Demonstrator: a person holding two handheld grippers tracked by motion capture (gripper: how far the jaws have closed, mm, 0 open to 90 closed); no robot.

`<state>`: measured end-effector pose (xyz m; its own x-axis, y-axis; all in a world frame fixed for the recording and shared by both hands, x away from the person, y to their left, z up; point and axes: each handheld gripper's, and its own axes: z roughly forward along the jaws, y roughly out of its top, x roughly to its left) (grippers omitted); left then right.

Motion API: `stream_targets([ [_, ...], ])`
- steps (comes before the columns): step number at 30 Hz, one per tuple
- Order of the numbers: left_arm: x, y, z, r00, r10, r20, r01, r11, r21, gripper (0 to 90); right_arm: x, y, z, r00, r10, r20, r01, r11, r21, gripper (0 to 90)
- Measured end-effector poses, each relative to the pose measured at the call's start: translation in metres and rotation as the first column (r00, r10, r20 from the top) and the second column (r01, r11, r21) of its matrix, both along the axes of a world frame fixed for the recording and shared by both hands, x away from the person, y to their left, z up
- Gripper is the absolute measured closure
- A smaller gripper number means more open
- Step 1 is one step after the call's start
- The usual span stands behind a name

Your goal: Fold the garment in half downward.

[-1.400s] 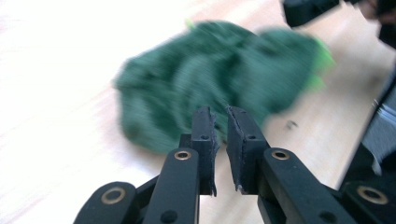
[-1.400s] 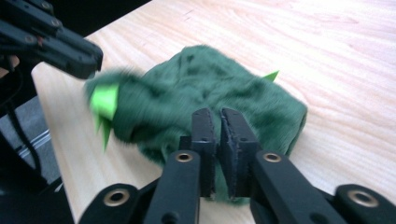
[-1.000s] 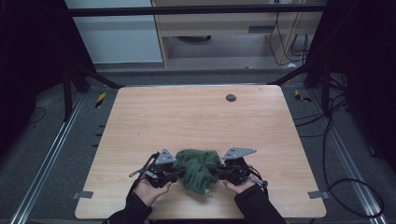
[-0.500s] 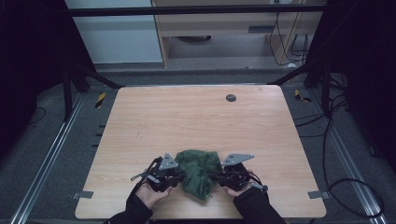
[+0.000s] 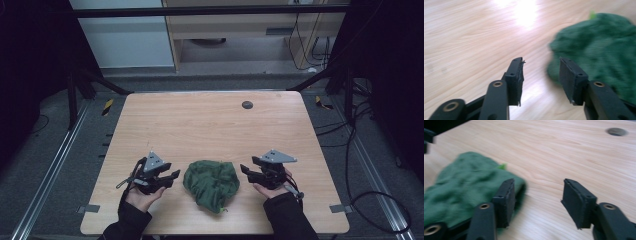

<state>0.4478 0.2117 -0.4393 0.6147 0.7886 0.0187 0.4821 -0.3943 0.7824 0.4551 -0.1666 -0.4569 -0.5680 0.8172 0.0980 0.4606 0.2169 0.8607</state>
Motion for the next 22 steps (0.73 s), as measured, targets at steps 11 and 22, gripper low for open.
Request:
stream_targets([
  [11,0.016,0.046,-0.013,0.9923,0.123,-0.015,-0.123,0.9923,0.019,37.6,0.013,-0.039,-0.009,0.991,-0.126,-0.044,0.124,0.9914,-0.041,30.0],
  [22,0.023,0.073,-0.017,0.9832,0.181,-0.026,-0.18,0.9836,0.004,29.0,0.017,-0.071,-0.014,0.9761,-0.21,-0.056,0.206,0.9765,-0.062,23.3],
])
